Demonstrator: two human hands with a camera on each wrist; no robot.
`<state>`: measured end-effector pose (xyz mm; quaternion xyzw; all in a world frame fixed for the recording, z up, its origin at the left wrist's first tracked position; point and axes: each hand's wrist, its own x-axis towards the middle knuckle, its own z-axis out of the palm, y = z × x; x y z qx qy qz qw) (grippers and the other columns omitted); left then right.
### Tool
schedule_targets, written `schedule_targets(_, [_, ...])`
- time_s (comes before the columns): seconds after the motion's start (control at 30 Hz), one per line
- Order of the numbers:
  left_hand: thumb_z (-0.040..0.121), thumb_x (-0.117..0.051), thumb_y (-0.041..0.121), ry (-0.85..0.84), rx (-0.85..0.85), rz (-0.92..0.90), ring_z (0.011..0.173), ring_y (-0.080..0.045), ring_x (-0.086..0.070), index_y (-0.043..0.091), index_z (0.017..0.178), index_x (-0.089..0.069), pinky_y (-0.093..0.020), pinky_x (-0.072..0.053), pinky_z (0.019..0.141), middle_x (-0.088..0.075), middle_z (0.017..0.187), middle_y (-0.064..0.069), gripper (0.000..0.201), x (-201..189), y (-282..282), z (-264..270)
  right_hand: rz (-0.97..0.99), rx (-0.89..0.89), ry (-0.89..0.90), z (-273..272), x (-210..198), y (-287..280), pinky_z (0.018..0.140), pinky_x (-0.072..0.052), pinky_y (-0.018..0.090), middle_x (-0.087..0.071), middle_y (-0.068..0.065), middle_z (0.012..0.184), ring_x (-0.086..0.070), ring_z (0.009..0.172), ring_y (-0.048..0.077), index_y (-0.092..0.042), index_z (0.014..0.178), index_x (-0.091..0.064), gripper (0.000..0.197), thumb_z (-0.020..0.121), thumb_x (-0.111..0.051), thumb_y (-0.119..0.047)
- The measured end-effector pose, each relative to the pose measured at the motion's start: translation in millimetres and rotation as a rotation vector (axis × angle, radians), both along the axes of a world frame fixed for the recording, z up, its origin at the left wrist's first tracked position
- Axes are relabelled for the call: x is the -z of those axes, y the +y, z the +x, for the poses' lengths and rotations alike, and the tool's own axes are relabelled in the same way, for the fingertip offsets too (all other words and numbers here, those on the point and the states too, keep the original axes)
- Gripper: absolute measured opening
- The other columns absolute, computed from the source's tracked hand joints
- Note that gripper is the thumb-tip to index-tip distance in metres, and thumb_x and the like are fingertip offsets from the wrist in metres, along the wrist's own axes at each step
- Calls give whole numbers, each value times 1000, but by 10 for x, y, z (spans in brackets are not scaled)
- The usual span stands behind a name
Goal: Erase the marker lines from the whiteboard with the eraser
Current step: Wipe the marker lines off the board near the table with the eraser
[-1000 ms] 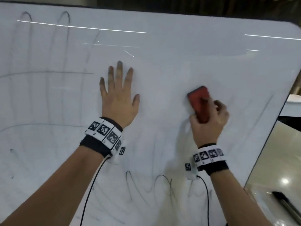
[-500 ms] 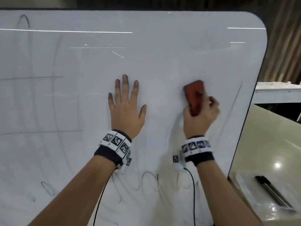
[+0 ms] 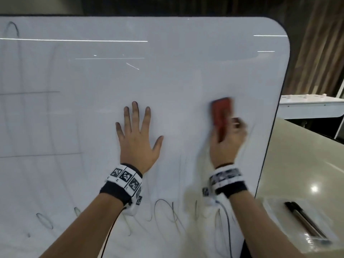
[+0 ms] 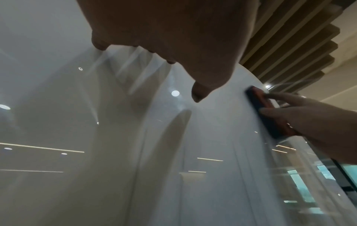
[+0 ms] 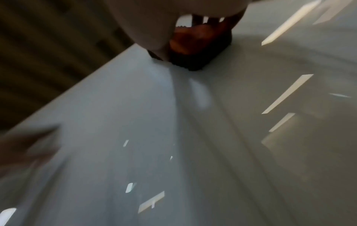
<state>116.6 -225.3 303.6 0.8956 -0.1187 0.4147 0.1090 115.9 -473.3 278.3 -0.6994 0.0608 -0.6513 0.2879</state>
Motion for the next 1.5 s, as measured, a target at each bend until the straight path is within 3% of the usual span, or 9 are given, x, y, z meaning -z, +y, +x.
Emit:
schedule_targets(0.13, [96,-49,56,-13,-3,6,157,-32,3,25,162,-6,-65,-18,120,8,169,-7,84,53,18,21,-568,-49,146,-91,272,27,97,-42,51,-57,16,126,-51,110,35,-25,132,-66,44,88,-71,-17])
schedule_targets(0.37, [93,-50,63,18,32,-16,157,-28,9,29,162,-5,-64,-14,121,14,169,-2,89,81,29,5,444,95,-77,-51,-223,-692,102,-43,48,-51,23,124,-50,110,41,-24,143,-56,57,87,-63,-28])
schedule_targets(0.6, [94,-50,61,3,10,-56,157,-30,5,27,162,-5,-65,-16,121,10,170,-4,88,153,-70,-9,-569,-18,134,-195,558,-172,90,-47,51,-61,17,117,-52,101,35,-22,124,-71,36,89,-72,-13])
schedule_targets(0.8, [93,-50,63,28,-5,-39,157,-31,7,27,162,-4,-65,-16,121,11,169,-5,90,226,-86,-23,556,125,47,-160,474,-685,101,-41,54,-49,28,122,-49,110,47,-13,139,-55,55,85,-65,-19])
schedule_targets(0.87, [93,-50,63,38,-3,-57,156,-32,8,26,162,-4,-66,-15,120,11,169,-6,91,266,-140,-36,409,125,80,-134,503,-343,97,-41,52,-49,29,120,-49,107,44,-10,136,-56,51,86,-67,-16])
schedule_targets(0.97, [94,-50,61,40,-7,-54,156,-32,7,26,162,-4,-66,-16,120,10,169,-6,89,310,-159,-32,-174,-7,178,-189,744,49,93,-42,51,-53,24,117,-50,104,39,-17,129,-60,43,87,-69,-11])
schedule_targets(1.07, [95,-49,59,34,-19,-15,157,-31,6,26,162,-4,-65,-16,121,10,169,-6,87,347,-111,-25,-494,-30,211,-240,733,-287,94,-43,56,-55,22,120,-52,108,40,-23,125,-61,42,87,-70,-8])
schedule_targets(1.27, [97,-48,58,26,-24,-5,157,-31,6,27,162,-5,-64,-14,121,9,169,-7,84,399,-99,-14,417,101,-6,-153,376,-767,103,-38,43,-50,28,123,-51,112,45,-10,137,-57,55,83,-63,-19])
schedule_targets(1.5, [102,-43,54,-8,-58,23,156,-34,-4,26,161,-11,-64,-22,119,0,170,-10,73,420,-89,26,-554,-131,338,-288,1508,389,95,-43,51,-53,18,125,-55,107,41,-28,121,-64,53,76,-77,-2])
